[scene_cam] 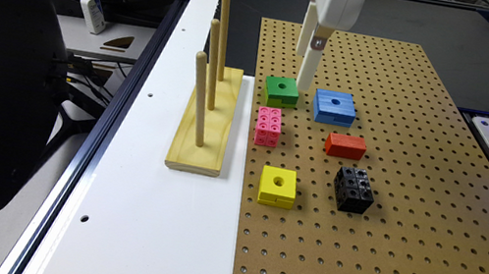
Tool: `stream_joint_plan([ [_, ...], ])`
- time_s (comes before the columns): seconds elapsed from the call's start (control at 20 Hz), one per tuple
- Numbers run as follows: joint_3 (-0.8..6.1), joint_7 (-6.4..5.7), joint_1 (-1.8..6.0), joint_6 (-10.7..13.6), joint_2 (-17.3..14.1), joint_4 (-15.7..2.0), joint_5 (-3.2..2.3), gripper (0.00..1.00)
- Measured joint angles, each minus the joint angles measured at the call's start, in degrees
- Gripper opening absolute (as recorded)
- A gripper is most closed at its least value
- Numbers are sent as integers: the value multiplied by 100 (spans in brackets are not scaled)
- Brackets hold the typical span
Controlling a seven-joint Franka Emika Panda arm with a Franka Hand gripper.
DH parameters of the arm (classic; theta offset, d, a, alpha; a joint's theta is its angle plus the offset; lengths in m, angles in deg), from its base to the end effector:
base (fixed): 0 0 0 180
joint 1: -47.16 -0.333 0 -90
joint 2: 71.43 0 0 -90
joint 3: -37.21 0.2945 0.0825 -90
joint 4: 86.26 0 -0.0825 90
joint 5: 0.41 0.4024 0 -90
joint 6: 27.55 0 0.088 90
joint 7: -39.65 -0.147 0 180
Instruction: Pick up pink block.
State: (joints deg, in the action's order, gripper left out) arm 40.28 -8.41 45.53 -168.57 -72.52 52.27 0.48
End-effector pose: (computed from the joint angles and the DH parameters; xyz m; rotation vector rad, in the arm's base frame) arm 0.5015 0.0417 0.2280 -2.8931 1.1702 -0.0266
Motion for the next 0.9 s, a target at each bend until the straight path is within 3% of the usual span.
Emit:
stream_joint_plan([
  [0.2, 0, -1, 0, -25, -45, 1, 0, 100],
  [0.6, 3, -1, 0, -354, -386, -4, 0, 100],
  [0.9, 60, -48, -6, -377, -401, -74, 0, 100],
])
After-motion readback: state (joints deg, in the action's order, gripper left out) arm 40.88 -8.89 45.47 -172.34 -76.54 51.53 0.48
